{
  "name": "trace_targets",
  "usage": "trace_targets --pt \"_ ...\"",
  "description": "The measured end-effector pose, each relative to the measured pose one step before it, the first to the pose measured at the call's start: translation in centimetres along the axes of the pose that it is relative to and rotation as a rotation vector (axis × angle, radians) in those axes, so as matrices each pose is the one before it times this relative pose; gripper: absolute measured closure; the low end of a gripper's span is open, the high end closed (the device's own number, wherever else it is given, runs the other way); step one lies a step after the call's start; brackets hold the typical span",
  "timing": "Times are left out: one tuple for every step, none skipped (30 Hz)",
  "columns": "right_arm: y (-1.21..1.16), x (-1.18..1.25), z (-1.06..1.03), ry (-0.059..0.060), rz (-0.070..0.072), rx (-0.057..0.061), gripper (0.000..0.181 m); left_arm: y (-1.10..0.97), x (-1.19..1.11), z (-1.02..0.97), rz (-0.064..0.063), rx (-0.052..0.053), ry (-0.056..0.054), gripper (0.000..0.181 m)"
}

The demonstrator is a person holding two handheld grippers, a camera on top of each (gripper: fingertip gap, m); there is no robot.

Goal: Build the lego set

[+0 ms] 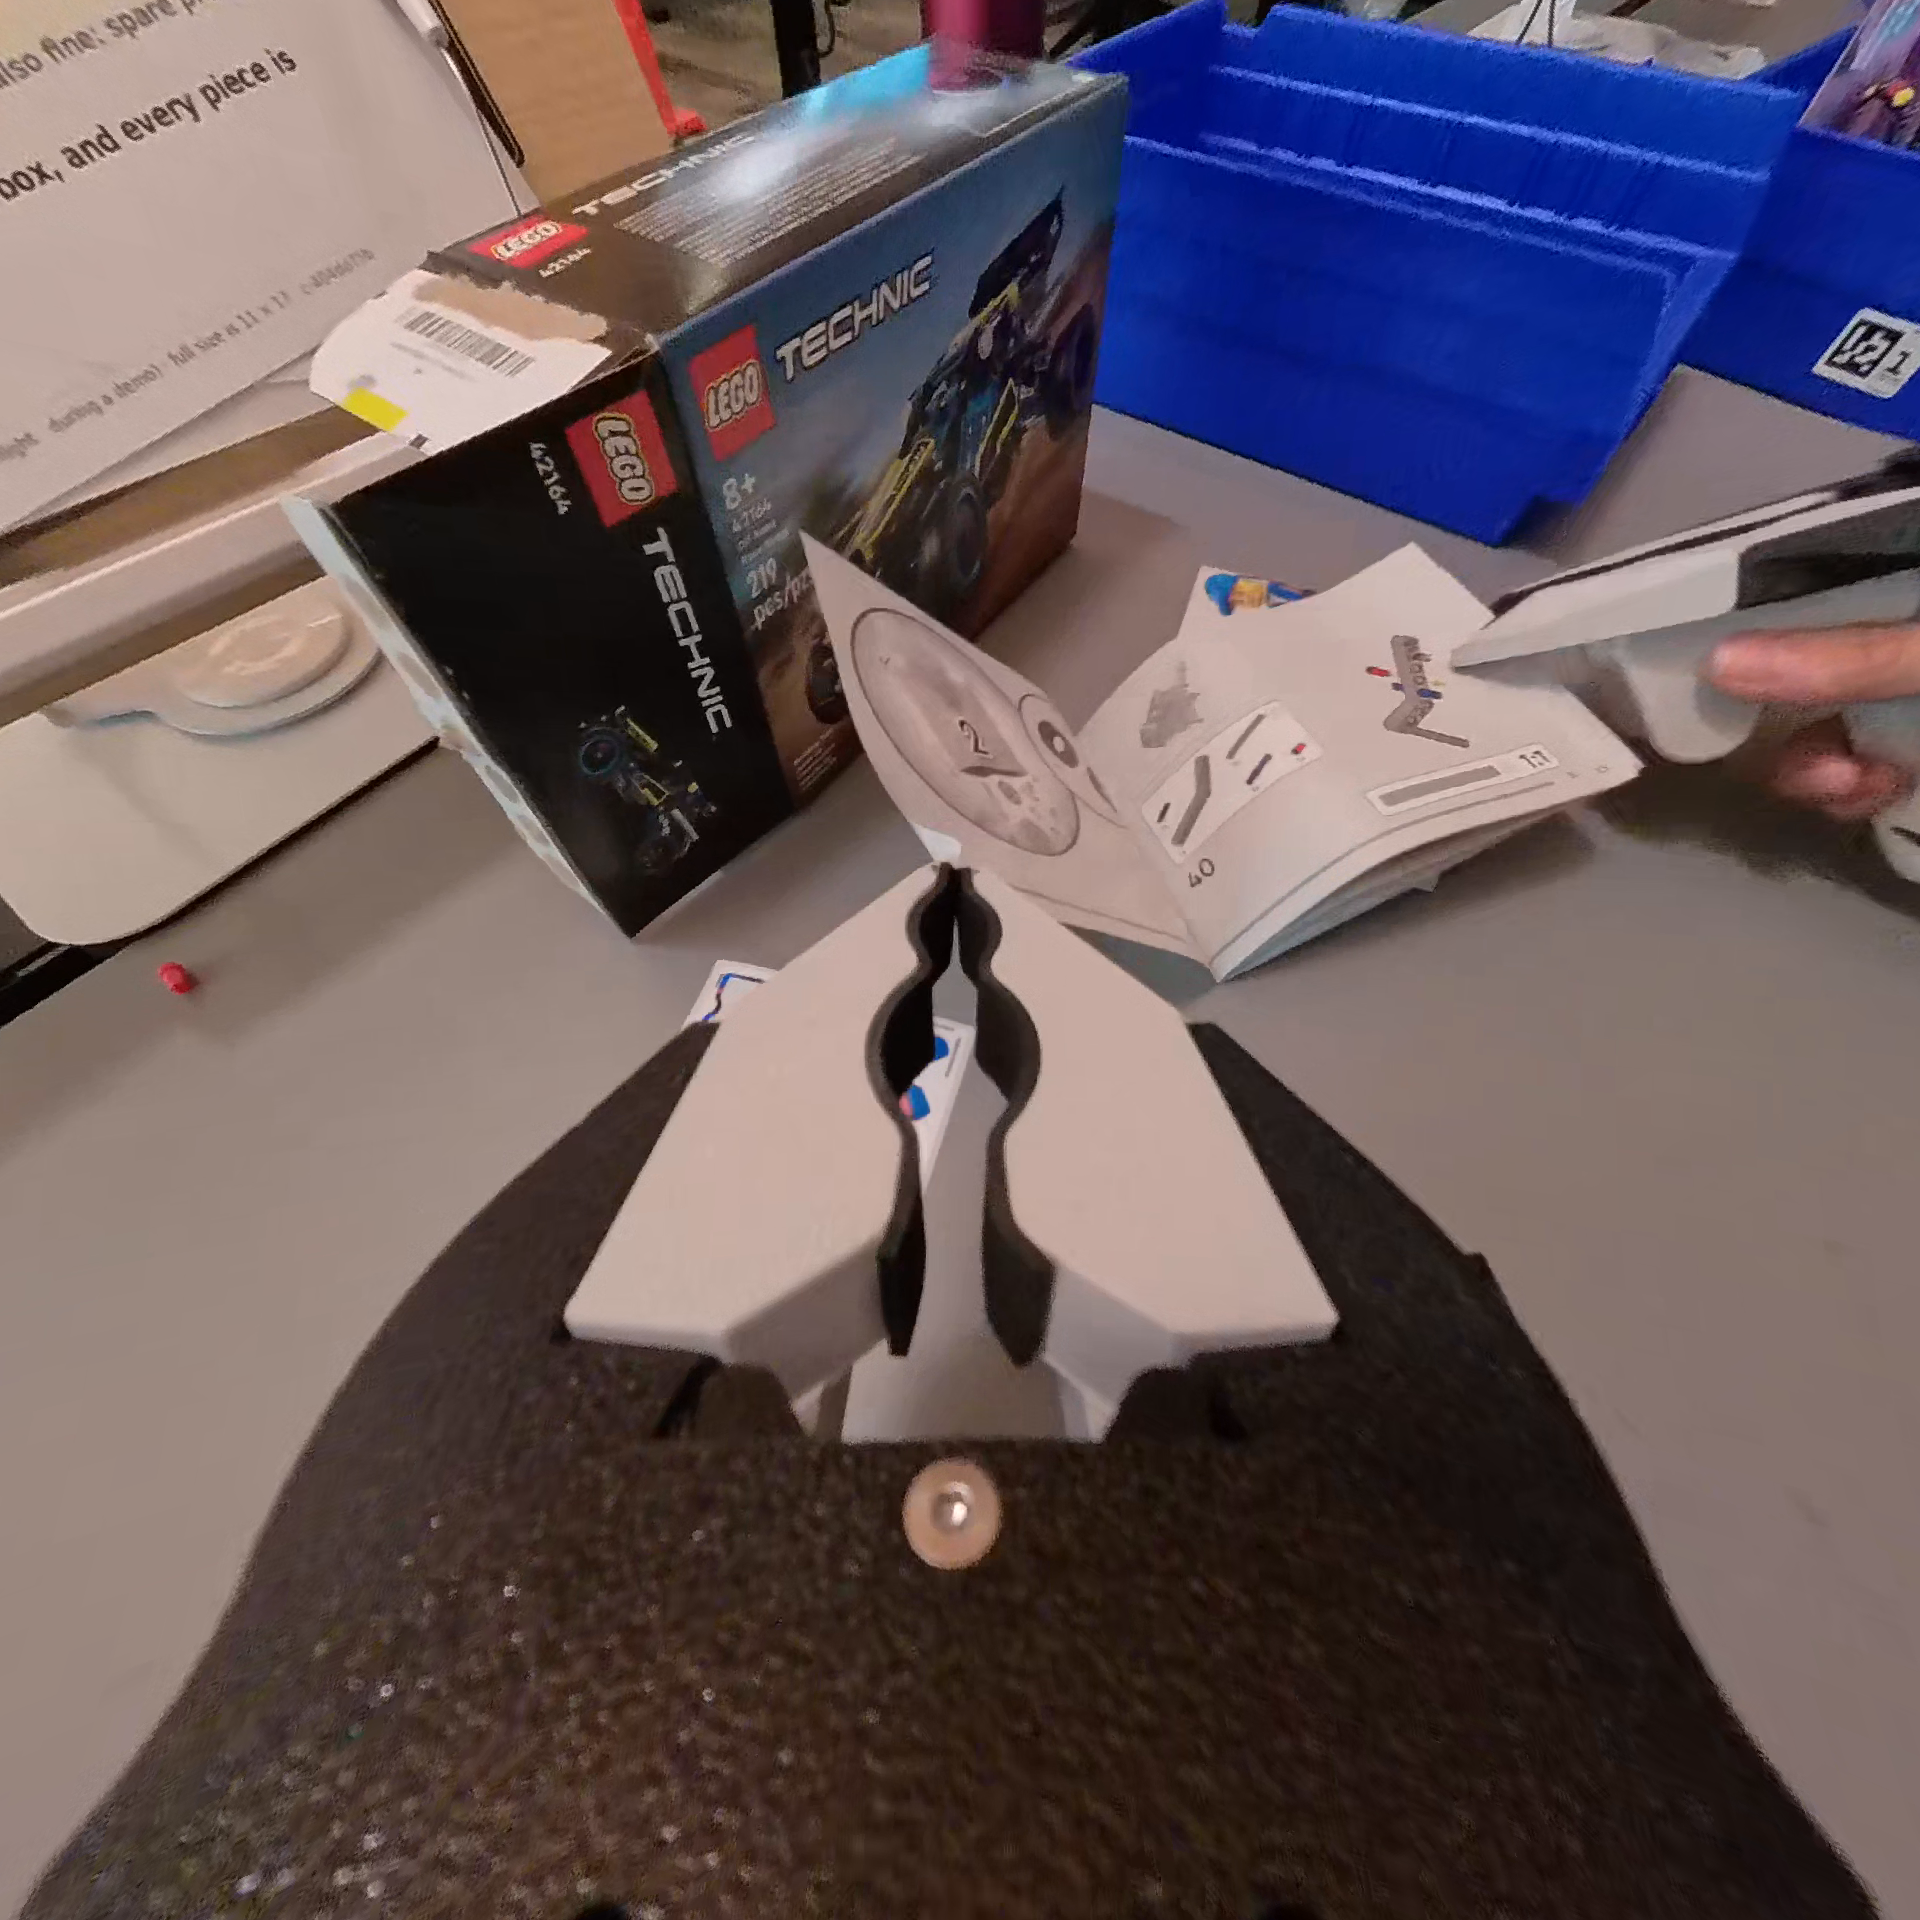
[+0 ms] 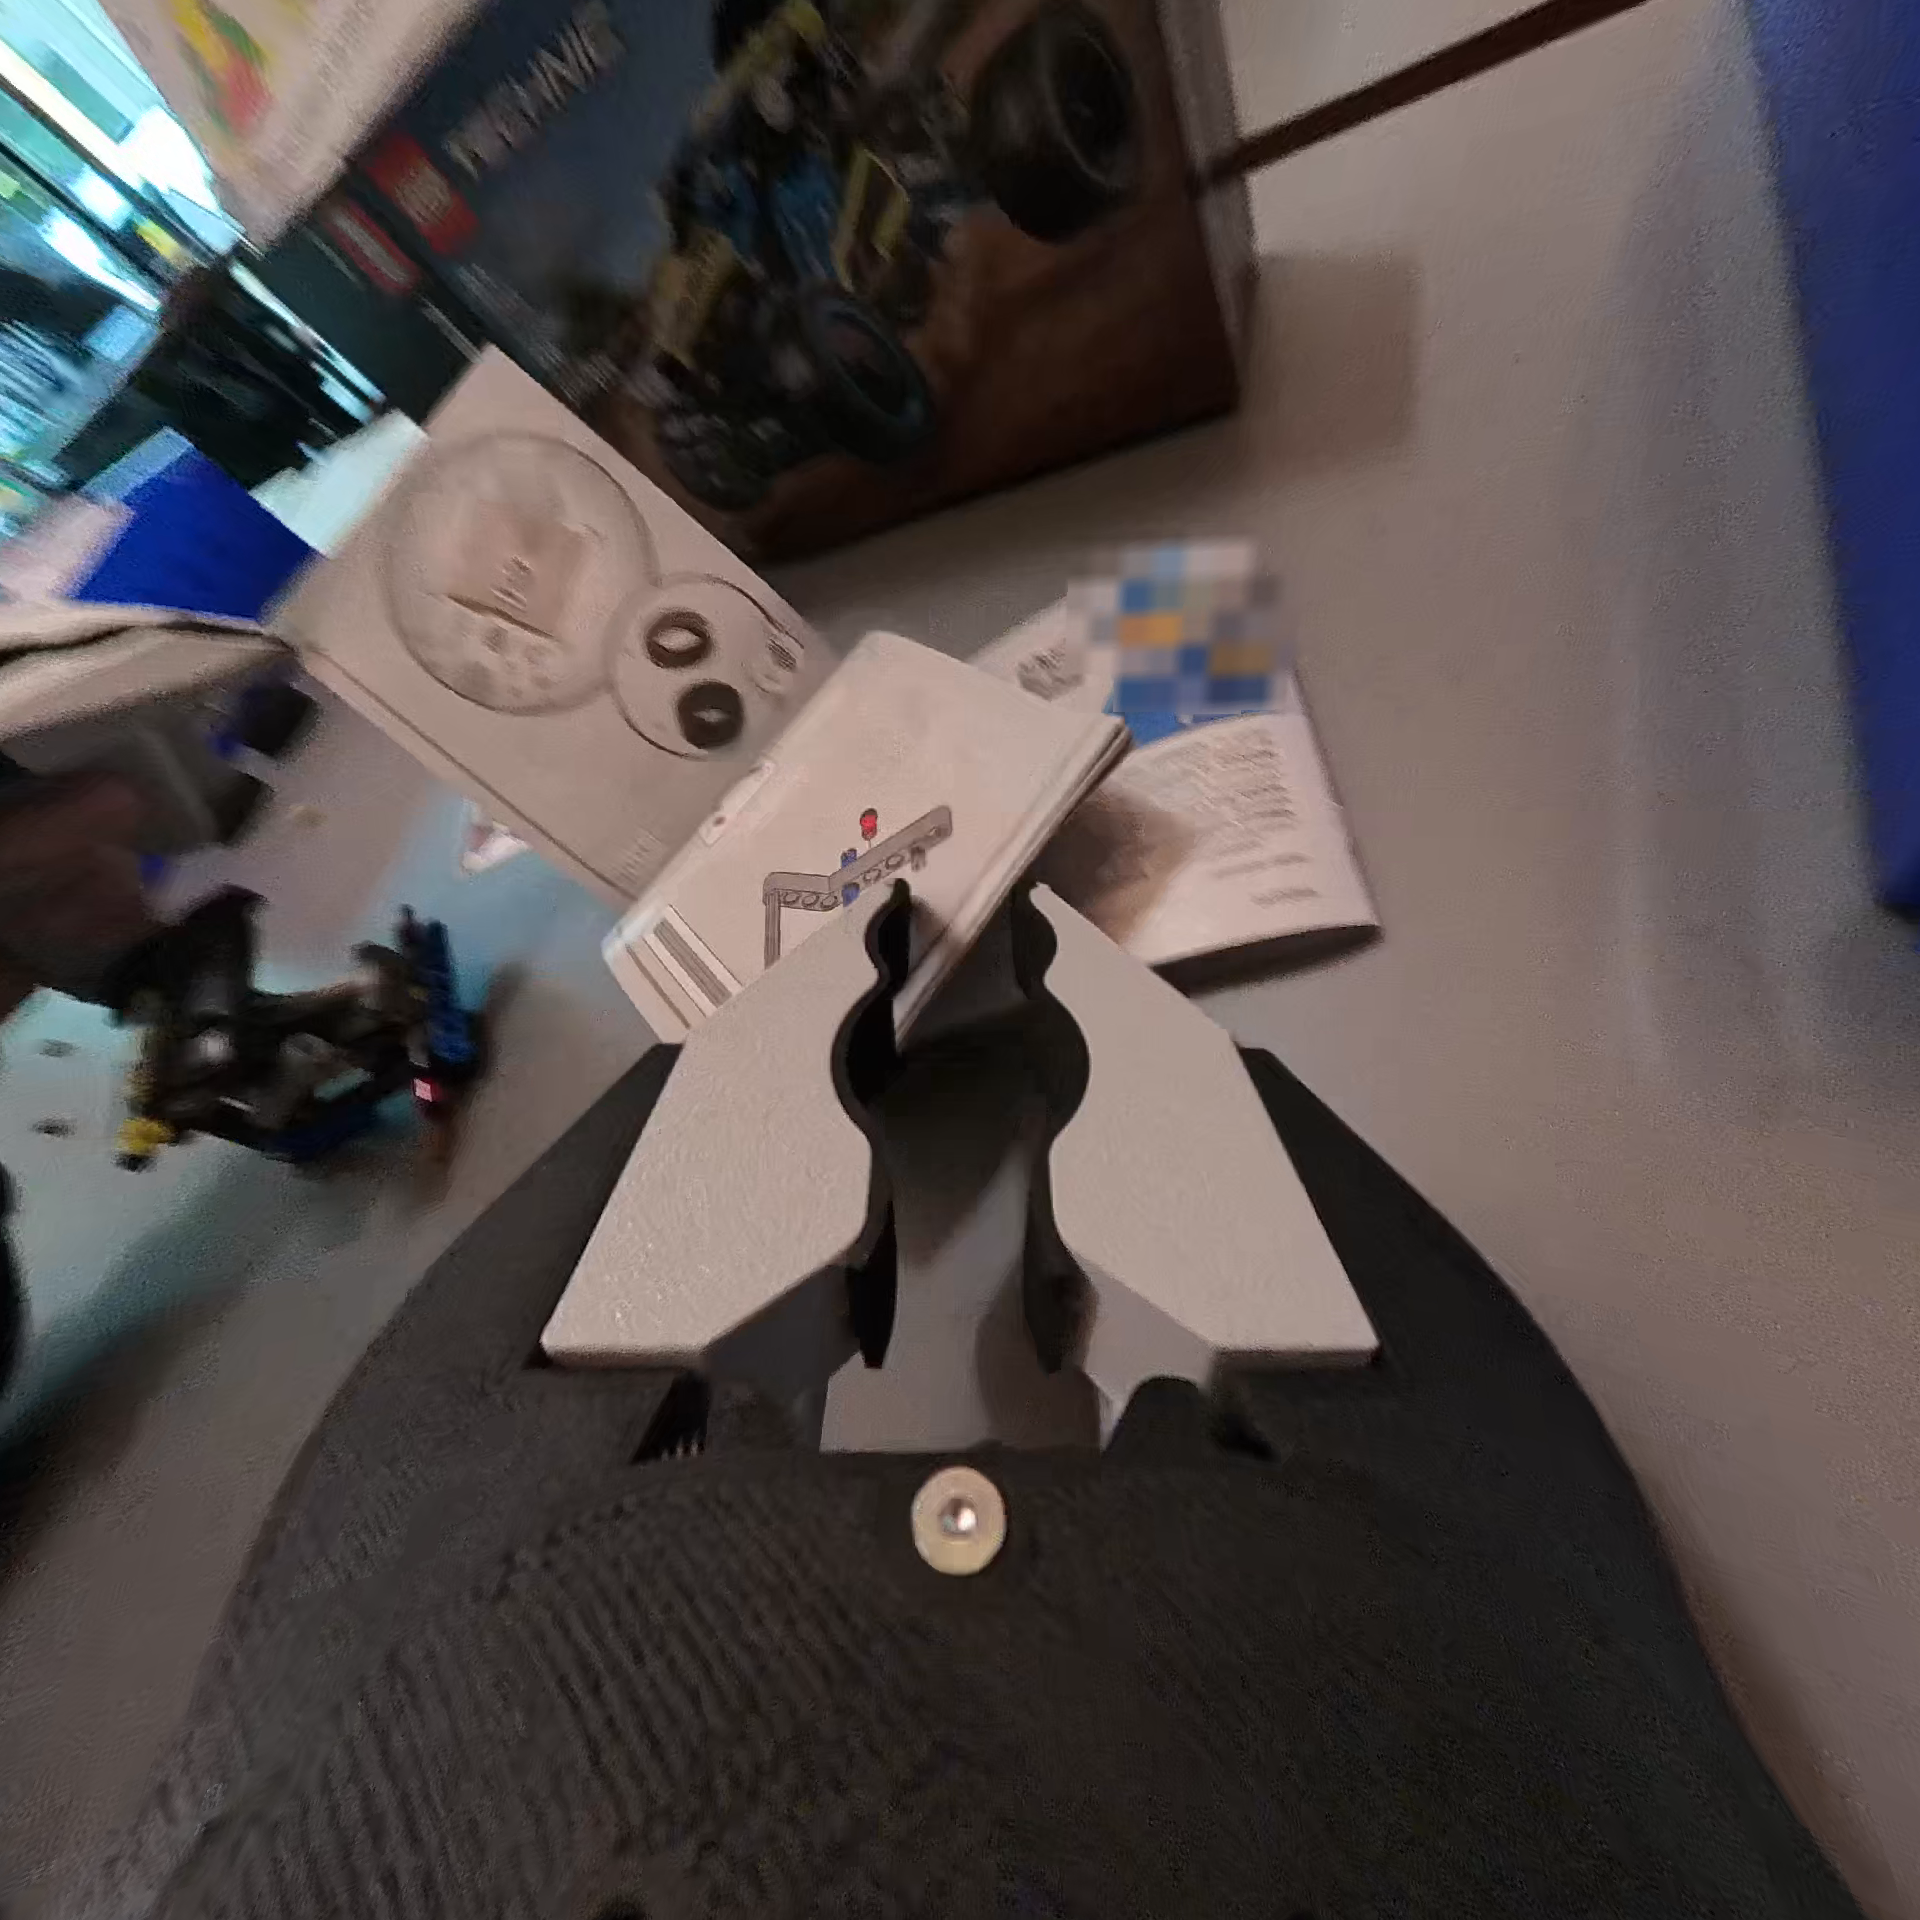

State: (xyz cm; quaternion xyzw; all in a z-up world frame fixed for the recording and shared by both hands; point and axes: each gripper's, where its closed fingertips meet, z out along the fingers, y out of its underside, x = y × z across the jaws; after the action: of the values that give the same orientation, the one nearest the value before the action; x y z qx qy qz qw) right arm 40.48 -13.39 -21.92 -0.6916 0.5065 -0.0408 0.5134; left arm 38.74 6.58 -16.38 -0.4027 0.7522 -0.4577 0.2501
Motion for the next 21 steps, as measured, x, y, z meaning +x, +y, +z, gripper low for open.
trace_targets --pt "0.415 0.543 -0.320 0.0343 -0.0314 -0.0214 0.160 0.046 -0.061 -0.077 0.0118 -0.0085 -0.0095 0.181" --pt "0.124 0.359 -0.374 0.0272 -0.0324 -0.0076 0.159 0.073 -0.119 -0.079 0.0068 -0.0067 -0.0110 0.181" --pt "-0.042 0.221 -0.438 0.0254 -0.0374 0.0025 0.159 0.211 -0.217 -0.065 0.0031 -0.0108 -0.0149 0.181" --pt "-0.069 0.397 -0.478 0.0386 -0.0431 -0.0022 0.160 0.346 -0.218 -0.011 0.0014 -0.0156 -0.0117 0.181" --pt "-0.239 0.184 -0.441 0.0278 -0.0587 0.0068 0.160 0.449 -0.137 0.055 0.0005 -0.0190 -0.0030 0.181" --pt "-0.469 -0.482 -0.318 -0.0087 -0.0680 0.0209 0.158 0.521 -0.150 0.083 -0.0010 -0.0221 -0.0021 0.181" --pt "-0.557 -1.096 -0.191 -0.0388 -0.0694 0.0287 0.157 0.504 -0.269 0.097 -0.0009 -0.0212 -0.0081 0.181" --pt "-0.472 -1.348 -0.014 -0.0485 -0.0733 0.0279 0.160 0.438 -0.331 0.112 0.0017 -0.0176 -0.0090 0.181" --pt "-0.027 -1.218 0.162 -0.0393 -0.0774 0.0070 0.159 0.403 -0.344 0.130 0.0003 -0.0161 -0.0072 0.181" --pt "0.401 -0.894 0.336 -0.0238 -0.0757 -0.0192 0.159 0.344 -0.370 0.139 -0.0052 -0.0122 -0.0069 0.181" --pt "0.671 -0.697 0.414 -0.0201 -0.0697 -0.0390 0.159 0.234 -0.333 0.127 -0.0075 -0.0071 -0.0036 0.181" --pt "0.635 -0.374 0.405 -0.0047 -0.0565 -0.0393 0.159 0.203 -0.246 0.136 -0.0070 -0.0064 0.0001 0.181" --pt "0.483 -0.167 0.373 0.0047 -0.0429 -0.0285 0.159 0.269 -0.186 0.137 -0.0060 -0.0120 0.0015 0.181" --pt "0.369 -0.383 0.317 -0.0129 -0.0384 -0.0204 0.155 0.382 -0.122 0.153 -0.0026 -0.0188 0.0026 0.181" --pt "0.287 -0.500 0.207 -0.0225 -0.0342 -0.0159 0.151 0.519 -0.027 0.176 -0.0001 -0.0249 0.0054 0.181" --pt "0.081 -0.281 0.096 -0.0078 -0.0255 -0.0068 0.150 0.669 0.101 0.193 -0.0017 -0.0322 0.0117 0.181" --pt "-0.102 -0.329 0.007 -0.0106 -0.0278 0.0045 0.149 0.659 0.168 0.166 -0.0040 -0.0290 0.0135 0.181" --pt "-0.037 -0.271 -0.065 -0.0085 -0.0284 0.0033 0.149 0.431 0.061 0.072 -0.0036 -0.0120 0.0043 0.181" --pt "0.120 0.168 -0.087 0.0144 -0.0201 -0.0053 0.151 0.270 0.012 -0.006 -0.0028 -0.0002 -0.0004 0.181" --pt "0.154 0.124 -0.025 0.0080 -0.0177 -0.0052 0.153 0.260 0.047 -0.058 -0.0048 -0.0015 0.0041 0.181" --pt "0.120 -0.212 0.047 -0.0142 -0.0137 0.0019 0.154 0.220 -0.014 -0.082 -0.0078 -0.0021 0.0016 0.181"
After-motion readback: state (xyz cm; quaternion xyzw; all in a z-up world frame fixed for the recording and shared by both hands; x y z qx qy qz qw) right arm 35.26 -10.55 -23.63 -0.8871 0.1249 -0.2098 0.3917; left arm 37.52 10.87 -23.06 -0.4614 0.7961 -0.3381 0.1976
